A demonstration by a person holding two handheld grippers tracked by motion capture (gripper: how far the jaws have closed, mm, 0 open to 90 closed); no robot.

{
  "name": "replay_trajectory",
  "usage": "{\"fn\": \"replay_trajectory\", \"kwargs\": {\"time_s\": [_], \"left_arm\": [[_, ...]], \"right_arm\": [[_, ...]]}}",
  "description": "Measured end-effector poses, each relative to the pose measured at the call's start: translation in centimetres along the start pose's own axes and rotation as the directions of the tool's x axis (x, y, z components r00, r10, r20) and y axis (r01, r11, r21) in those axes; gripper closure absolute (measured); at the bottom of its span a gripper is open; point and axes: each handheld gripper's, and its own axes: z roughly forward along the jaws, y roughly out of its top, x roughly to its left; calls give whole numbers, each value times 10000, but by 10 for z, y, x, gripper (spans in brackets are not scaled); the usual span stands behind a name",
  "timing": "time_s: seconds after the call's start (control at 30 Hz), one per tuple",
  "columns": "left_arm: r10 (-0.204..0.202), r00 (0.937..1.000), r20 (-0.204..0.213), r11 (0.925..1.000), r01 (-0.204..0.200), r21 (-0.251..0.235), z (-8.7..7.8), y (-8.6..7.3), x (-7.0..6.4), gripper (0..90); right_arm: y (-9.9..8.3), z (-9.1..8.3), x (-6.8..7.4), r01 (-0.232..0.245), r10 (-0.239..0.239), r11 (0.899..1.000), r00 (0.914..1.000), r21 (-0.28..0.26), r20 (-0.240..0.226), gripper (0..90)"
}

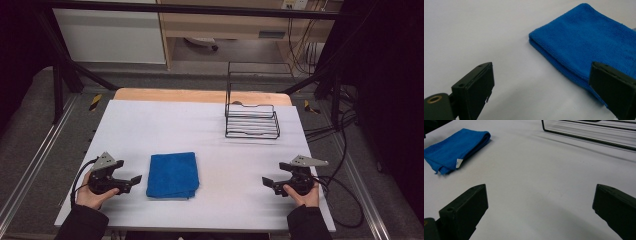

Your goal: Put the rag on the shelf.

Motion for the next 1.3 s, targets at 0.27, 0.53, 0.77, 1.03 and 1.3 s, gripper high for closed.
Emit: {"fn": "replay_trajectory", "kwargs": {"time_s": [0.27,0.53,0.77,1.03,1.3], "left_arm": [[-34,10000,-52,10000,34,-41,-1,1,-2,65],[80,10000,42,9999,-80,72,2,4,-12,90],[-180,9997,165,9986,172,493,10,4,-26,188],[-338,9993,160,9954,322,897,11,3,-36,361],[-827,9952,519,9879,750,1355,13,-1,-48,502]], "right_arm": [[0,0,0,32,-32,10000,10000,48,4,7],[2,3,5,139,-139,9998,9999,147,6,7],[5,8,10,318,-317,9993,9995,183,-83,7],[9,17,22,599,-588,9974,9978,395,-303,12],[13,26,37,952,-926,9944,9942,467,-553,25]]}}
